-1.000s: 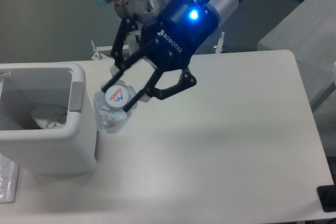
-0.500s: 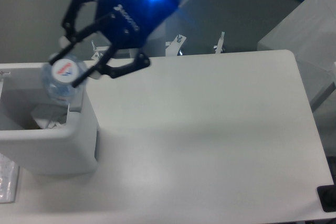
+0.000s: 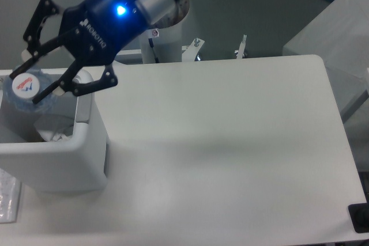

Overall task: Place the trash in the trash can
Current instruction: 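Carry the upright bottle over the white bin, then lower the bottle into the bin and open the gripper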

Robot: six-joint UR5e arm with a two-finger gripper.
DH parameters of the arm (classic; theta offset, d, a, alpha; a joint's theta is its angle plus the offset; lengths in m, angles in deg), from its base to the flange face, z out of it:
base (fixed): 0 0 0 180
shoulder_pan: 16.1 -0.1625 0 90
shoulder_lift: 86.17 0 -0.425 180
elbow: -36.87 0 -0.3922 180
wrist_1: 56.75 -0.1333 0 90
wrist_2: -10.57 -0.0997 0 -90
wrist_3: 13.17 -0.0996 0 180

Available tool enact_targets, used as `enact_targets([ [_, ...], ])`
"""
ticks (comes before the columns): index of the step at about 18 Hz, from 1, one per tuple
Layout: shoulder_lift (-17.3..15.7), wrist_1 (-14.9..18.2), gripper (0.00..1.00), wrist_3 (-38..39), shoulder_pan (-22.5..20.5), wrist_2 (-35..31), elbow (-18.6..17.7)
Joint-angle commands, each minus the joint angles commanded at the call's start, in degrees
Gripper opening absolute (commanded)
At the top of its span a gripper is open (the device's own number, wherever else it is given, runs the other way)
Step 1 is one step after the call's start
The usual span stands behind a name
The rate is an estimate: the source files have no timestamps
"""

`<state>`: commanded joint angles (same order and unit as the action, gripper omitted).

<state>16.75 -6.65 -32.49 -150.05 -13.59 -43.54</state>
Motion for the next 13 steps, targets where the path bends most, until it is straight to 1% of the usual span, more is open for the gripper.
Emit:
enact_targets([
  [2, -0.17, -0.26, 0.09, -2.55, 1.15, -1.58, -2.28],
  [4, -0.35, -0.18, 0.13, -7.2, 2.64, -3.43, -4.83],
  [5, -0.96, -0.18, 0.13, -8.27, 3.34, -4.31, -5.8],
  [8, -1.58, -0.35, 0.22, -10.03, 3.61, -5.02, -7.47],
  [11, -2.19, -0.35, 0.69, -12.58, 3.52, -4.93, -8.36],
  [12, -2.54, -0.35, 0.93, -12.67, 3.44, -4.93, -8.53],
  [13, -2.98, -0.35, 1.0, -12.59, 3.26, -4.93, -8.62],
])
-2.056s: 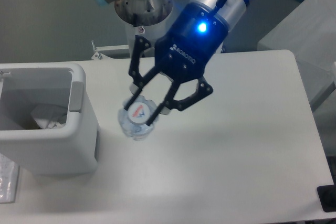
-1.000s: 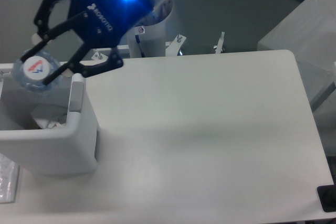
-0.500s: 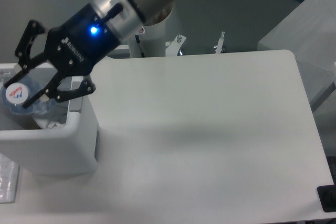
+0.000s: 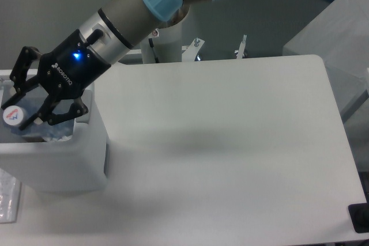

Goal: Place the trash in the trash can

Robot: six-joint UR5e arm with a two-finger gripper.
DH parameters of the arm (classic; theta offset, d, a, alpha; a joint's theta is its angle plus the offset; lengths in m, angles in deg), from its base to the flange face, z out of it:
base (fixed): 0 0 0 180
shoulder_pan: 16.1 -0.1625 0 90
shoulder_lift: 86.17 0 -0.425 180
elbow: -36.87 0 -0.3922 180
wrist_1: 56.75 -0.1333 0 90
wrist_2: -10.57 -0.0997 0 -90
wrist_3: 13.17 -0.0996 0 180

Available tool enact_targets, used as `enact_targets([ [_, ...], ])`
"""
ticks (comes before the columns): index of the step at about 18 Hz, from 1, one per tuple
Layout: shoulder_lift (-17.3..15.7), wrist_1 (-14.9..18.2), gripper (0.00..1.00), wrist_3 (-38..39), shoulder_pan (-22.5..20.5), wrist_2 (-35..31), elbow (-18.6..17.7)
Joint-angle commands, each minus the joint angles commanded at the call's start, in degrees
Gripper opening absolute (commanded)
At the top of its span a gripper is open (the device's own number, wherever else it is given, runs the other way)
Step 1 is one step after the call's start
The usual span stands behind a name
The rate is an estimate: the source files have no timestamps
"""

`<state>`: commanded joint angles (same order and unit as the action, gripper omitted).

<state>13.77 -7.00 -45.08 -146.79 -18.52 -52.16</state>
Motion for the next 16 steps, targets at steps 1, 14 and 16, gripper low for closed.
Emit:
enact_targets([
  [1, -0.27, 0.0, 1.0, -0.09, -0.26, 0.0, -0.17],
  [14, 1.47, 0.18, 1.0, -2.1, -18.37, -0.26, 5.17],
  [16, 2.37, 0.26, 1.0, -2.9, -19.51, -2.71, 6.94],
])
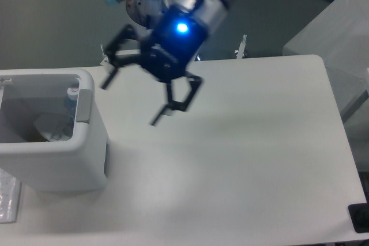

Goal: Place the trash in the trash can

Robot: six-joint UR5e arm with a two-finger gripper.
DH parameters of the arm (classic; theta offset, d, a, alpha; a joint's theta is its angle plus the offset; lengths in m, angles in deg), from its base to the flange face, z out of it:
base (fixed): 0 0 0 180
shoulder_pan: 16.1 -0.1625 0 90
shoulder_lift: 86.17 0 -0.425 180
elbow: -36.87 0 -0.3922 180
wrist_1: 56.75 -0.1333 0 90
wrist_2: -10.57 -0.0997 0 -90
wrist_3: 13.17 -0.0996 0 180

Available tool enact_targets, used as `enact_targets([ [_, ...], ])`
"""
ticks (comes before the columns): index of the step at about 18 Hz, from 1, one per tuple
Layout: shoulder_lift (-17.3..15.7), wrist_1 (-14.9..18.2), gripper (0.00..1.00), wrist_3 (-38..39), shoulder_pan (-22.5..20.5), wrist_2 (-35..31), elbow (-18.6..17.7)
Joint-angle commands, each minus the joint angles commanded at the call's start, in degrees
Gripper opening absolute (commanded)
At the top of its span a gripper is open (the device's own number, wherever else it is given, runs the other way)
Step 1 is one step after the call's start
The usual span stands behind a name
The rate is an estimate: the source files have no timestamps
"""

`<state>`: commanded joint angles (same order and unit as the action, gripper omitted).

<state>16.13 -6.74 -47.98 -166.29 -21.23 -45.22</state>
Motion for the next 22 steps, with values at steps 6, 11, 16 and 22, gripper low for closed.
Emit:
enact_targets([
  [6, -0.44, 0.79, 1.0, -20.19, -0.01, -29.95, -4.3],
  [11, 6.84, 3.59, 1.0, -21.09, 0.17, -43.74, -0.87],
  [16, 10.28, 15.26, 1.0, -35.22, -1.15, -54.94, 2.53],
  [22, 13.89, 21.89, 1.0, -36.39, -0.53, -55.92, 7.13],
])
